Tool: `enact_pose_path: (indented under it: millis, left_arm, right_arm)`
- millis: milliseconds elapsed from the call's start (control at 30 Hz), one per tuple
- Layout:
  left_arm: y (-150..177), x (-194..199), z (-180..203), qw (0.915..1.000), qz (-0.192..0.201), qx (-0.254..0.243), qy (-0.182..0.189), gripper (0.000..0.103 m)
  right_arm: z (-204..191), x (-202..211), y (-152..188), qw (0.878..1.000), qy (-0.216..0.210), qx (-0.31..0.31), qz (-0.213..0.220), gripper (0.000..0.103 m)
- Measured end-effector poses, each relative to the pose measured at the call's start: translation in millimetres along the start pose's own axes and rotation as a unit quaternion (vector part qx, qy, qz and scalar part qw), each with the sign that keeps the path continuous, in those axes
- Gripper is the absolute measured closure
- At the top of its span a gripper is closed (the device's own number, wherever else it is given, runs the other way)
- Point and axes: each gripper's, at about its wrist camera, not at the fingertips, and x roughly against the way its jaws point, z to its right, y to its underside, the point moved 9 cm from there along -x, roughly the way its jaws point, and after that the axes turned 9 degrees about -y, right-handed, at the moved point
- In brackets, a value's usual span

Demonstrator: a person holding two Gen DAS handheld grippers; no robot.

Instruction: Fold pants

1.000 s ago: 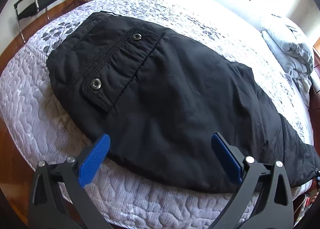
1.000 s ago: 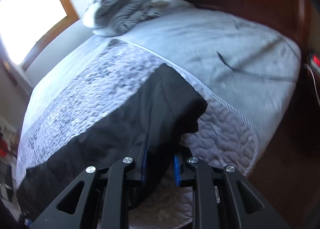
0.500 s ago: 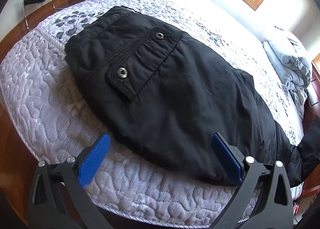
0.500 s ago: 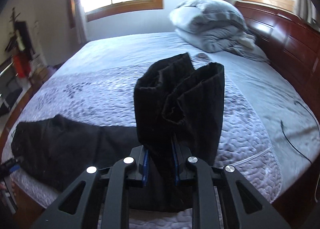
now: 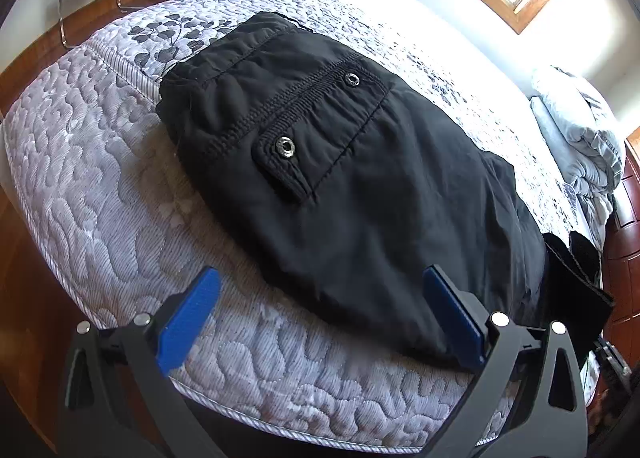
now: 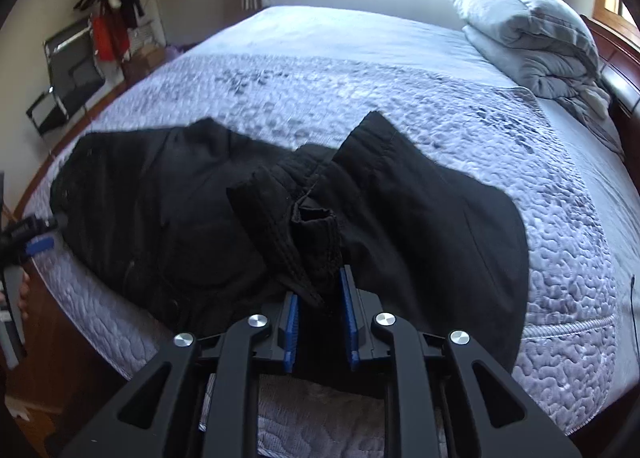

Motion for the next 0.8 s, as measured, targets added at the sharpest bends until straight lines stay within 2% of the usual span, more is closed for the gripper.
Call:
enact_pose_path:
  millis: [233, 400, 500, 567, 633, 700, 800]
  left_arm:
    - [-3, -1, 4, 1.0000, -0.003, 0.005, 0.002, 0.002]
    - [-3, -2, 5, 0.9999, -0.008, 0.008, 0.004, 0.002]
    - [-1, -4, 5, 0.9999, -0.012, 0.011, 0.003, 0.002]
    - [-1, -5, 4, 0.9999, -0.012, 0.010, 0.002, 0.002]
    - [-2, -5, 3, 0.9999, -0.011, 0.010, 0.002, 0.002]
    - [-2, -5, 1, 0.9998, -0.012, 0.014, 0.002, 0.002]
    - [-3, -7, -2, 0.9996, -0.015, 0.024, 0.006, 0.002]
  right_arm:
    - [-18, -6, 15, 0.999, -0.008, 0.031, -0.011, 0.084]
    - [-30, -24, 31, 0.997, -0.010, 0.067, -0.044, 0.083]
    - [-34, -34, 42, 0.996, -0.027, 0.068, -0.060, 0.066]
    - [-42, -31, 46, 0.994, -0.063, 0.066, -0.063, 0.042]
    - [-52, -17, 46, 0.991, -0.110, 0.060, -0.051, 0.035]
    - [-55, -2, 44, 0.989, -0.137, 0.050, -0.034, 0.035]
    - [-48, 12, 38, 0.990, -0.135, 0.029, -0.014, 0.035]
